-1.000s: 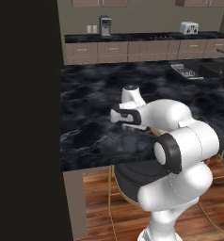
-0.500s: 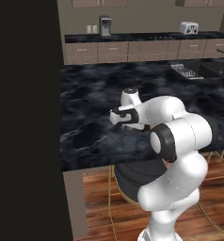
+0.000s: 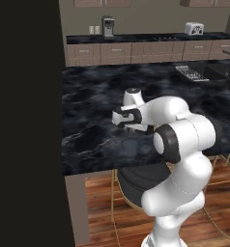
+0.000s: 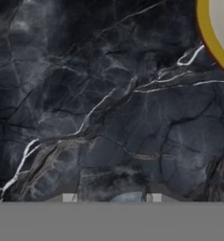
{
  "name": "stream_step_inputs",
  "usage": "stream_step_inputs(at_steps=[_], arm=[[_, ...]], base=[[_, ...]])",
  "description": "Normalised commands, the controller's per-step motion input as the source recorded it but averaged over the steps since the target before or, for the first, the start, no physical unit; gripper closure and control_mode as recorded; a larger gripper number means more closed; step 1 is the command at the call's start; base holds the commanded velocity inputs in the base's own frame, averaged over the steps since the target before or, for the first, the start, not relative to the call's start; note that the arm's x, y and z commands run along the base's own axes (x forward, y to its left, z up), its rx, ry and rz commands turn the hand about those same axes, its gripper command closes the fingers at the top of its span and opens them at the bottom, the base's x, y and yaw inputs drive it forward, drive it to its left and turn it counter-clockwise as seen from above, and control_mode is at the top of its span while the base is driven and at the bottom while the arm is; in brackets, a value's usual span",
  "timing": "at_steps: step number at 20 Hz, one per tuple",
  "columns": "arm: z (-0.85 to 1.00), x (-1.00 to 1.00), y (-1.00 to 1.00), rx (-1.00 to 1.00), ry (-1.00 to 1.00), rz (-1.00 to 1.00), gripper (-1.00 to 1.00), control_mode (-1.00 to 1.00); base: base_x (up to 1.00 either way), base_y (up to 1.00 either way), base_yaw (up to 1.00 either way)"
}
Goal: There are four ice cubes in the ice bowl. Place two ice cubes in each glass of water.
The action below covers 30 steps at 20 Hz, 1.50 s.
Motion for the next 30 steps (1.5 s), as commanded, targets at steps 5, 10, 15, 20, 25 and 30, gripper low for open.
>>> stream_step_inputs(at_steps=[5,10,15,20,25,30], arm=[[0.00,-0.36,0.00,0.02,0.00,0.00,1.00,-1.00],[0.01,-0.01,0.00,0.01,0.00,0.00,1.00,-1.00],[0.00,0.01,0.02,0.01,0.00,0.00,1.00,-1.00],[0.01,-0.03,0.02,0.02,0.00,0.00,1.00,-1.00],[0.00,0.00,0.00,0.00,0.00,0.00,-1.00,-1.00],[0.00,0.00,0.00,0.01,0.00,0.00,-1.00,-1.00]], base=[[0.00,0.00,0.00],[0.00,0.00,0.00],[0.00,0.00,0.00],[0.00,0.00,0.00],[0.00,0.00,0.00],[0.00,0.00,0.00]])
